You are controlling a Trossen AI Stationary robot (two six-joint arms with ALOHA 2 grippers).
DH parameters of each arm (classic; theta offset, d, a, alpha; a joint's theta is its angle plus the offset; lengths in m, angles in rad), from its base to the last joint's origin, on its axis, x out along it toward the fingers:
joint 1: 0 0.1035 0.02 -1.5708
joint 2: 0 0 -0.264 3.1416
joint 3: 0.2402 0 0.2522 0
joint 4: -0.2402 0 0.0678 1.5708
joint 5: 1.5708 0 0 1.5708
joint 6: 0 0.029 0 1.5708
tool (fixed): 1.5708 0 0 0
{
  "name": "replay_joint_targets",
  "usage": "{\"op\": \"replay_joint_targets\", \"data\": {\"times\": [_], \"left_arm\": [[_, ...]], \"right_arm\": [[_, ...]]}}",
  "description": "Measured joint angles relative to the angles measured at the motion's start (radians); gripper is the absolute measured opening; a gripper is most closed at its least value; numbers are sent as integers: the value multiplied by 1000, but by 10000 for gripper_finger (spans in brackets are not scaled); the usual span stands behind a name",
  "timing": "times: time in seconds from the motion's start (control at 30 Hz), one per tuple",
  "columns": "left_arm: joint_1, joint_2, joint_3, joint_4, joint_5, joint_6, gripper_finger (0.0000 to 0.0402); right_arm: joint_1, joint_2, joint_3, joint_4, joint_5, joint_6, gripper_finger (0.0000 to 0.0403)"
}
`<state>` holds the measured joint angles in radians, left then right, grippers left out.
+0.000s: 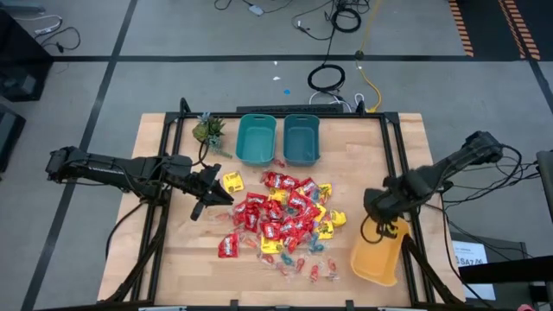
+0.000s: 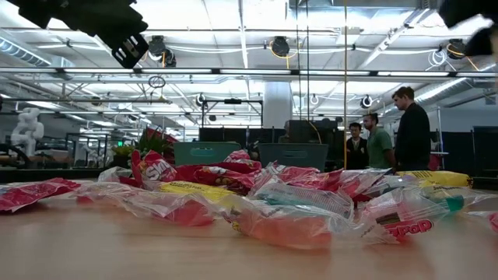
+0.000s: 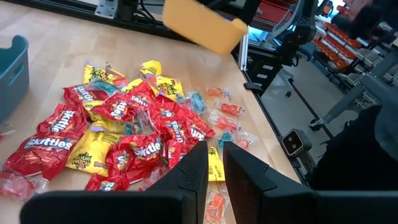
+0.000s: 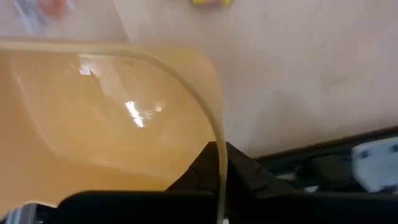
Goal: Sort candy
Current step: Move the yellow bin to the top right of the table
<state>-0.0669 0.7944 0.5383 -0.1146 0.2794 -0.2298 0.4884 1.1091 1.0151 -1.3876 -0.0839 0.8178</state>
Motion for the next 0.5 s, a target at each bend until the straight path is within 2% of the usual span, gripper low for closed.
{"op": "replay_joint_targets", "data": {"times": [0.27, 0.5], "left_arm": [[0, 0, 0, 0, -23, 0, 59], [0, 0, 0, 0, -129, 0, 59]], "right_arm": [[-223, 2, 165, -29, 113, -185, 0], [-483, 45, 229, -45, 115, -412, 0]]}}
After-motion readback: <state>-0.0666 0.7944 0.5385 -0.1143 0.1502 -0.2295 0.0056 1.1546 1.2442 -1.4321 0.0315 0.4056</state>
